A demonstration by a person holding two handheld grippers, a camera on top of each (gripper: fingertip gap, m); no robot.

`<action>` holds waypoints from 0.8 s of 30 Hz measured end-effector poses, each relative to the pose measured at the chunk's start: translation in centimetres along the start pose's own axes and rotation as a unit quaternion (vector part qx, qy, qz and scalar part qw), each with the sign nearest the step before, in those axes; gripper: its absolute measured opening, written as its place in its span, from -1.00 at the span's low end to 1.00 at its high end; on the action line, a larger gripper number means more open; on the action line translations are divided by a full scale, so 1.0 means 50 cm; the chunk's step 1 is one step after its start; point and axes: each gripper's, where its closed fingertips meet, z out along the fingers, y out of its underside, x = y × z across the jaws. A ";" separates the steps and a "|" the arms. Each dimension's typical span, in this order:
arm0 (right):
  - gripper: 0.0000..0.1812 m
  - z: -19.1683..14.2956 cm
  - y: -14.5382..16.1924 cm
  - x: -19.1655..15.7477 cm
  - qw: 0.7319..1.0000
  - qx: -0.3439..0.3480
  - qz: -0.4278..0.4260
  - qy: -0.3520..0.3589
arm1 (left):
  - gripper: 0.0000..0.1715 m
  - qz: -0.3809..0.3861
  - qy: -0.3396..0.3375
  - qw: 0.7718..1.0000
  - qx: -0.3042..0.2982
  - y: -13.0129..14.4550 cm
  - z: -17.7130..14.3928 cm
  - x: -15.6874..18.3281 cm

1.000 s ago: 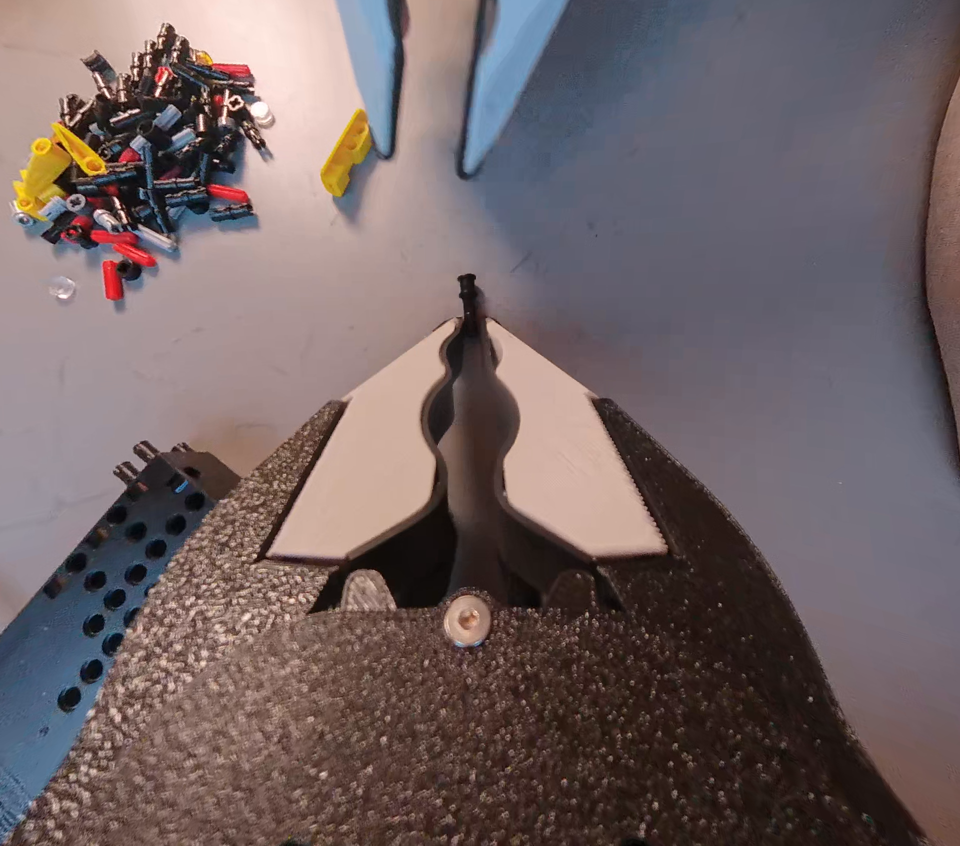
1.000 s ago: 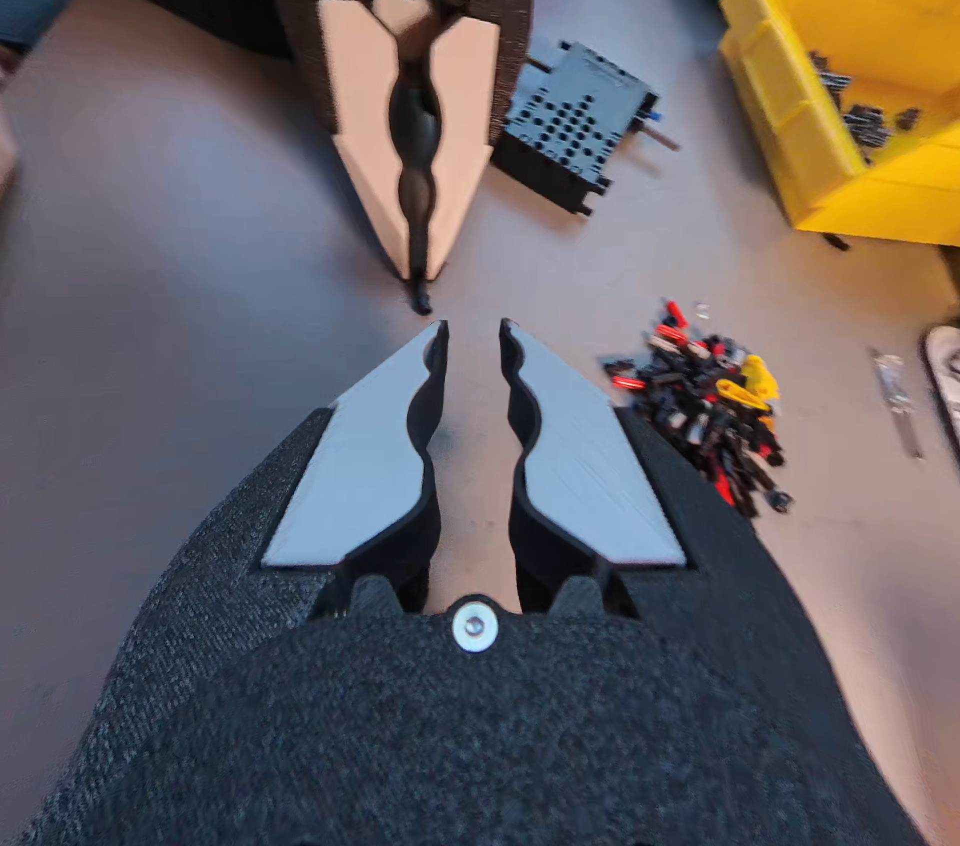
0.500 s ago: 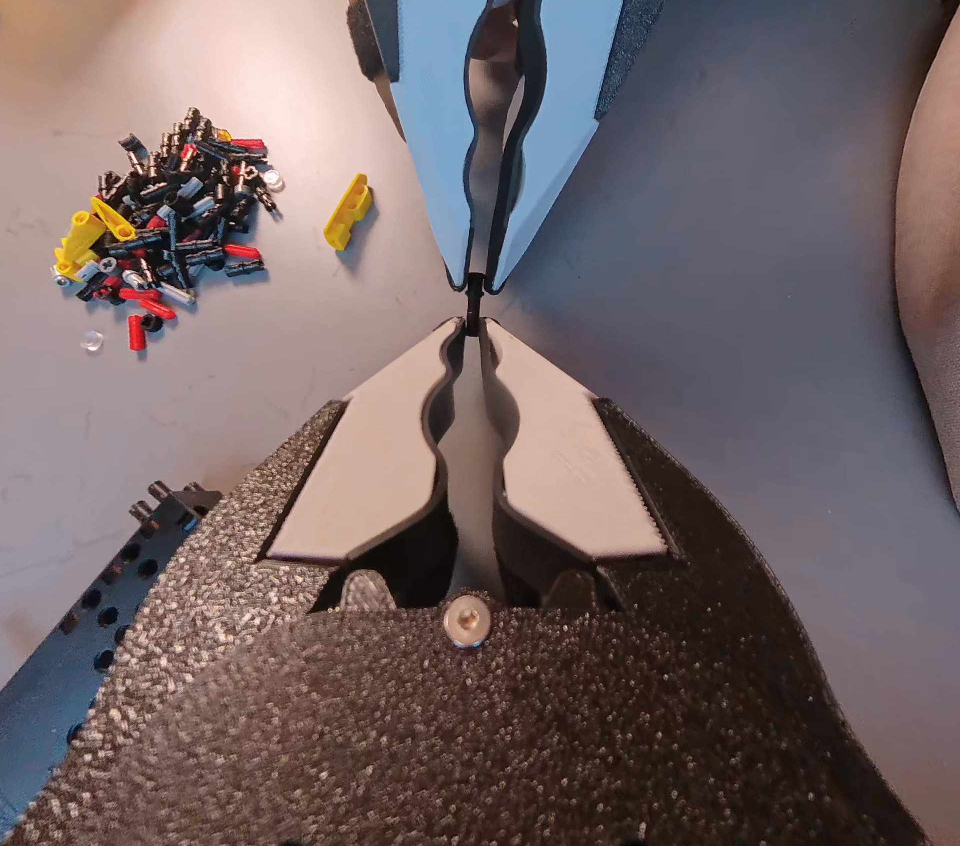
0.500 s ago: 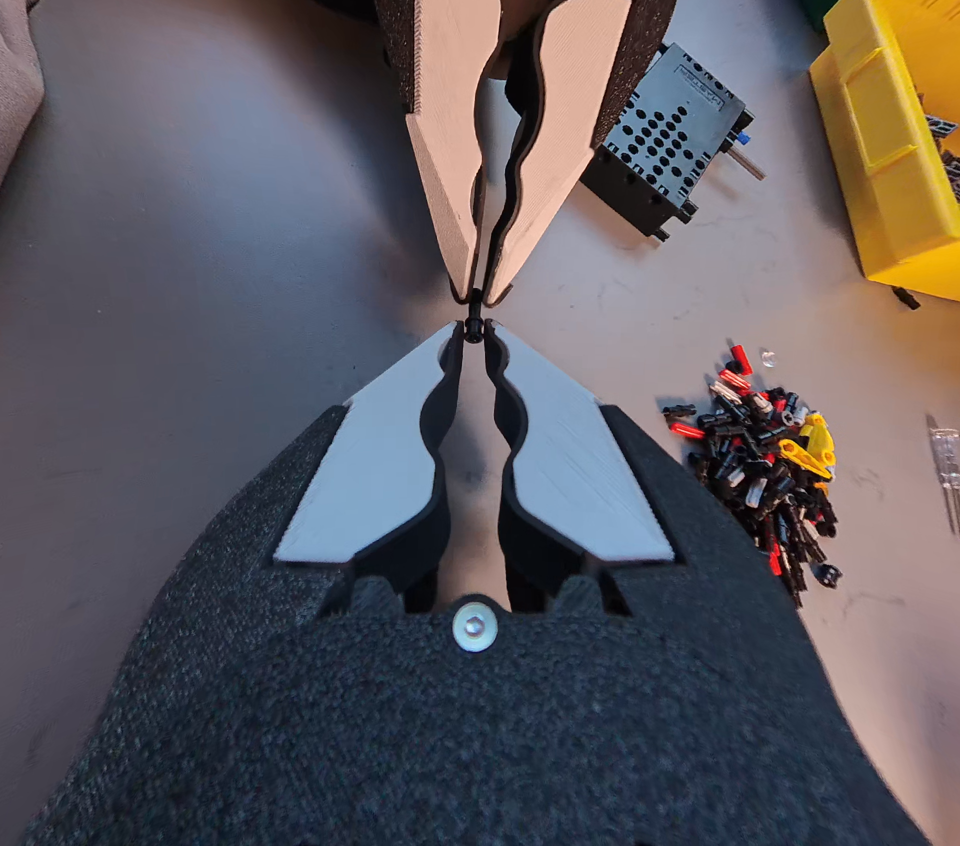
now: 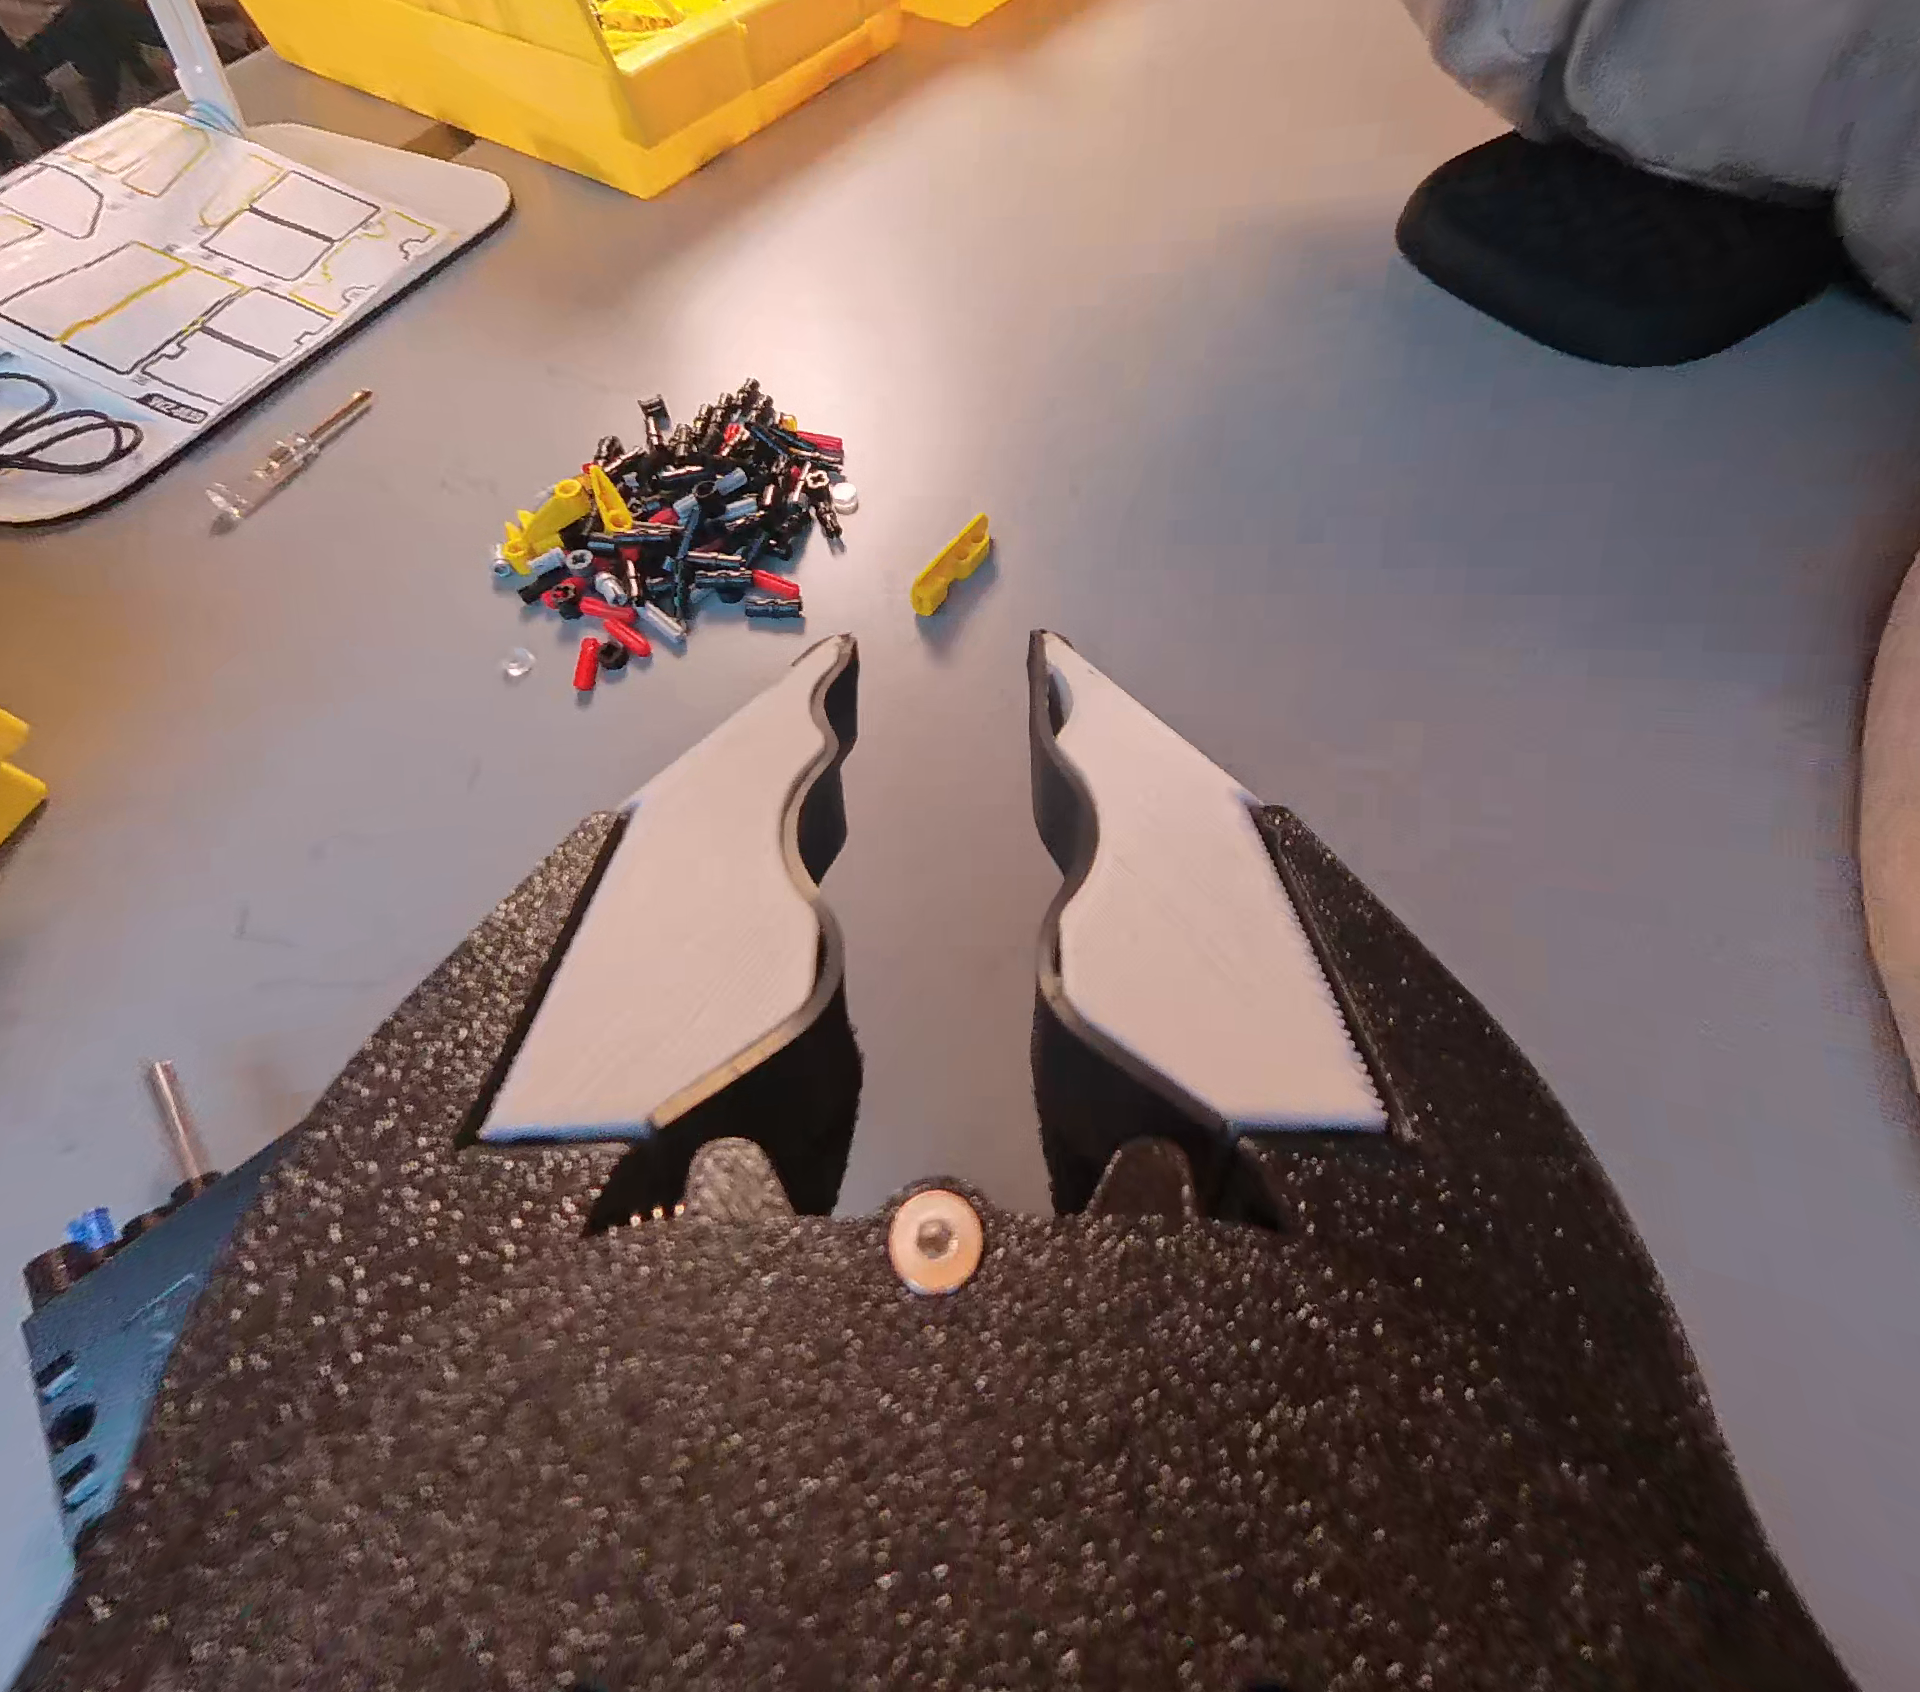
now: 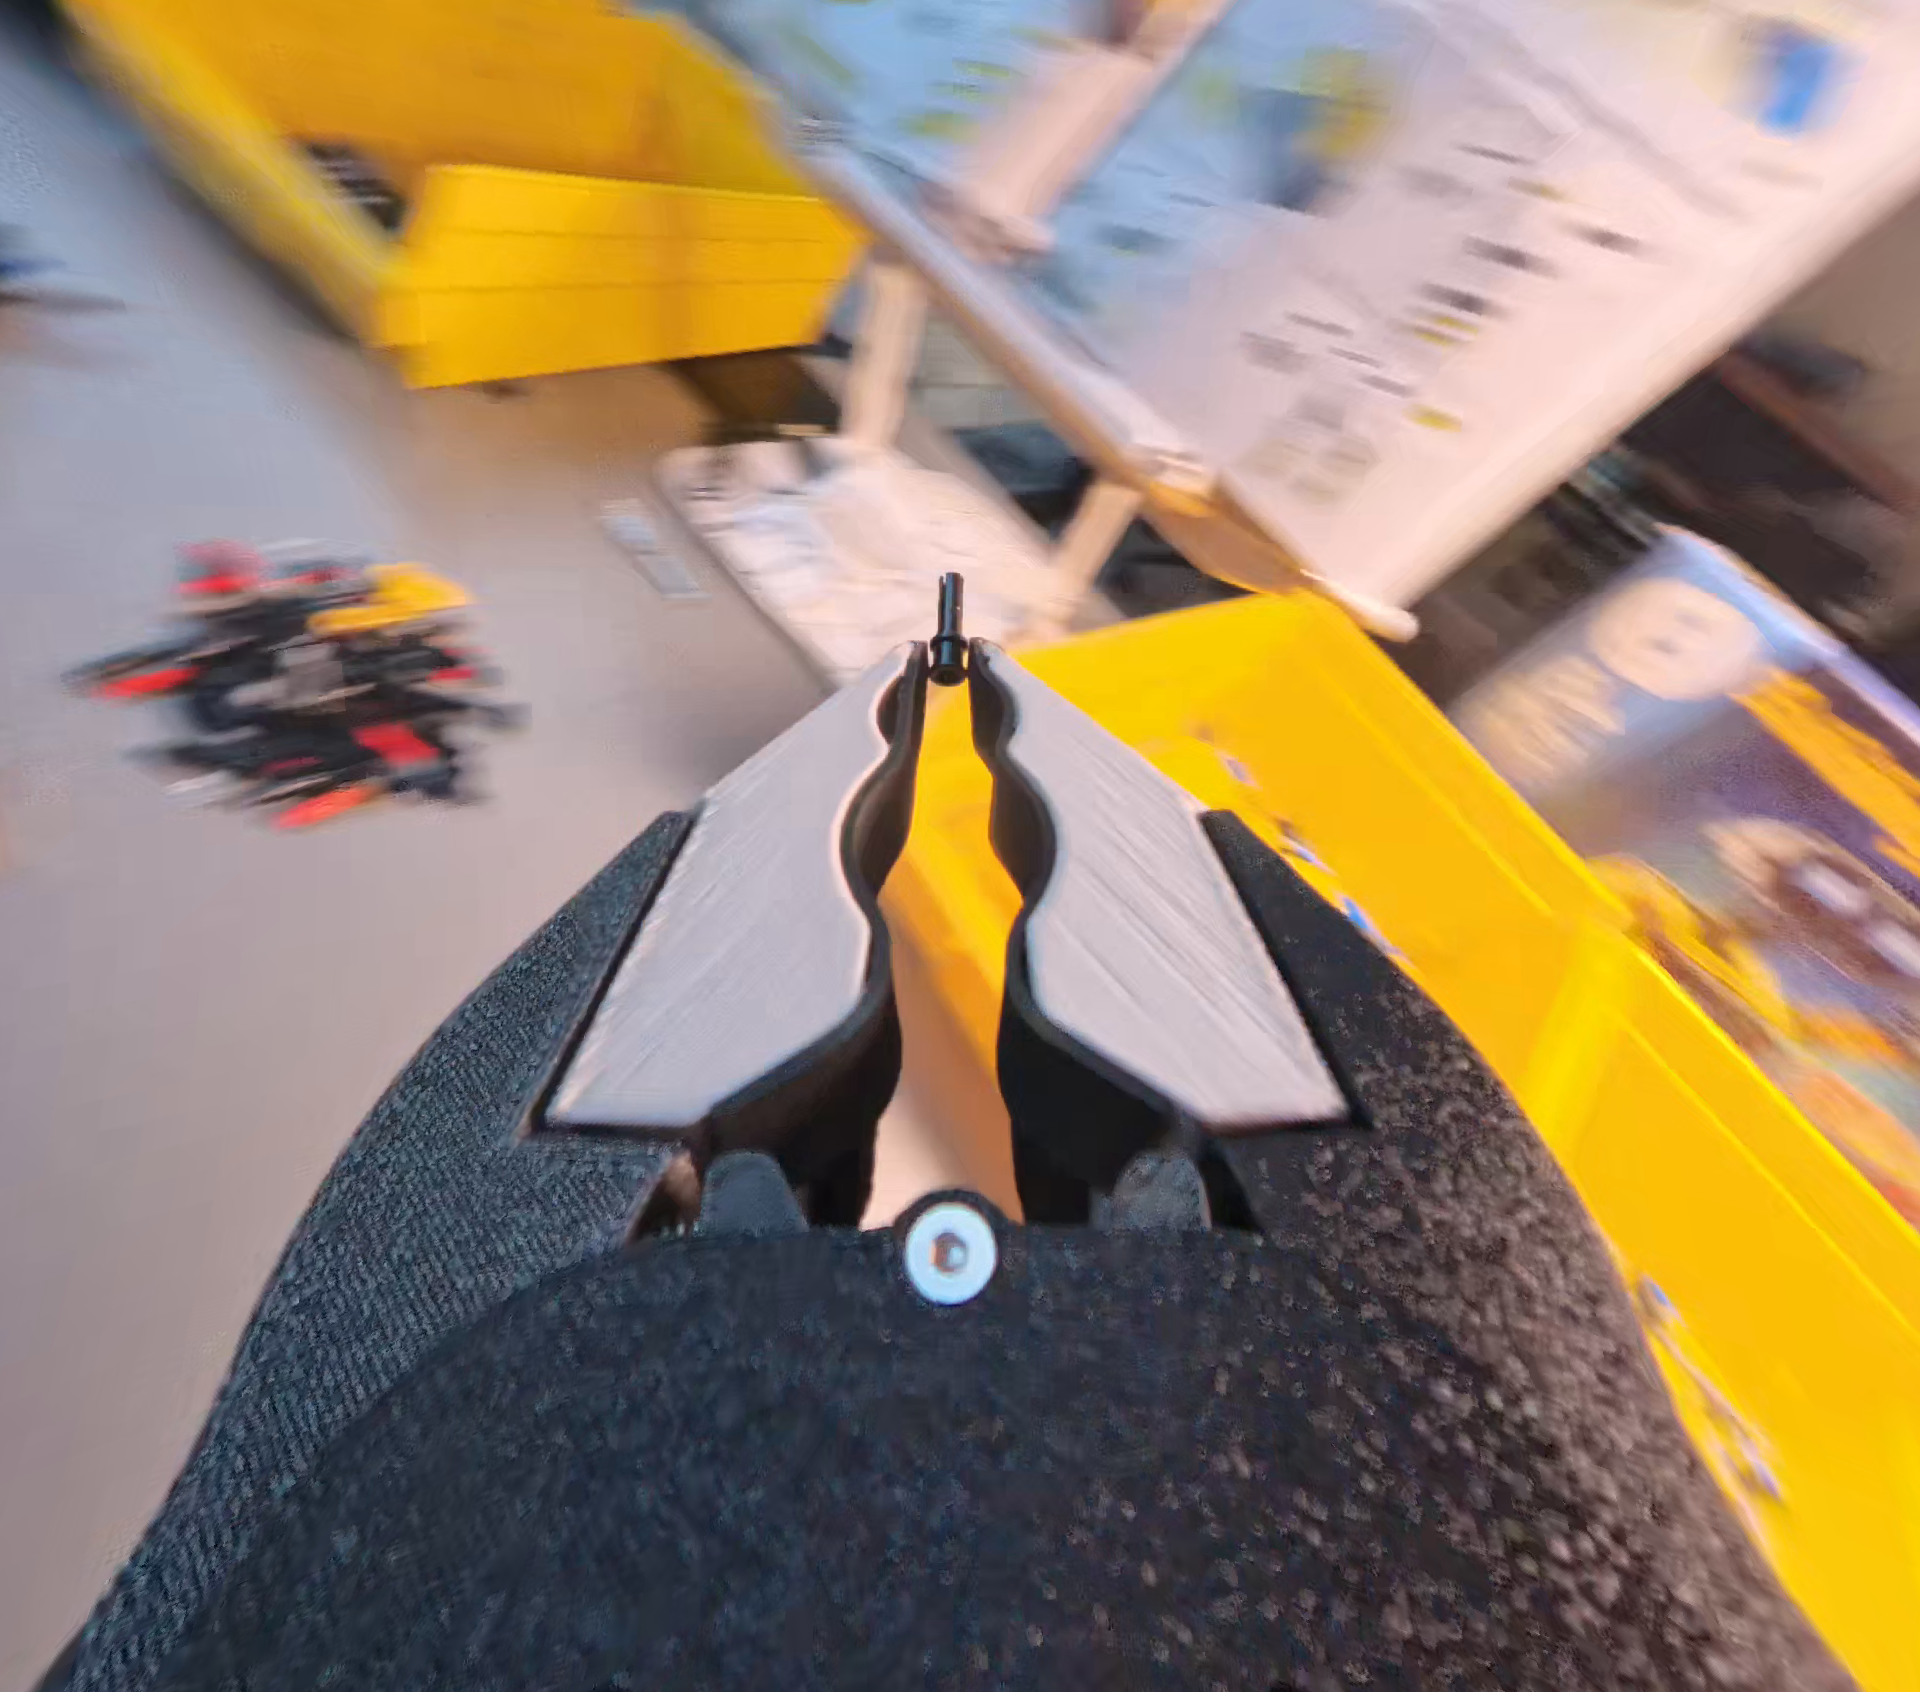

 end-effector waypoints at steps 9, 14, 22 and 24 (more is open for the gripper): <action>-0.78 -0.154 0.400 0.425 0.919 -0.176 0.155 0.317 | -0.64 -0.051 0.018 0.998 0.009 -0.001 0.009 0.003; -0.55 -0.118 0.219 0.342 0.961 -0.081 0.049 0.258 | -0.65 -0.059 0.023 0.998 0.006 0.000 0.013 0.002; -0.65 0.005 0.035 -0.348 0.937 -0.059 0.002 -0.343 | -0.65 -0.048 0.017 0.999 -0.003 0.007 0.012 0.002; -0.69 0.016 0.070 -0.440 0.915 -0.108 -0.026 -0.387 | -0.65 -0.043 0.015 0.999 -0.006 0.009 0.010 0.003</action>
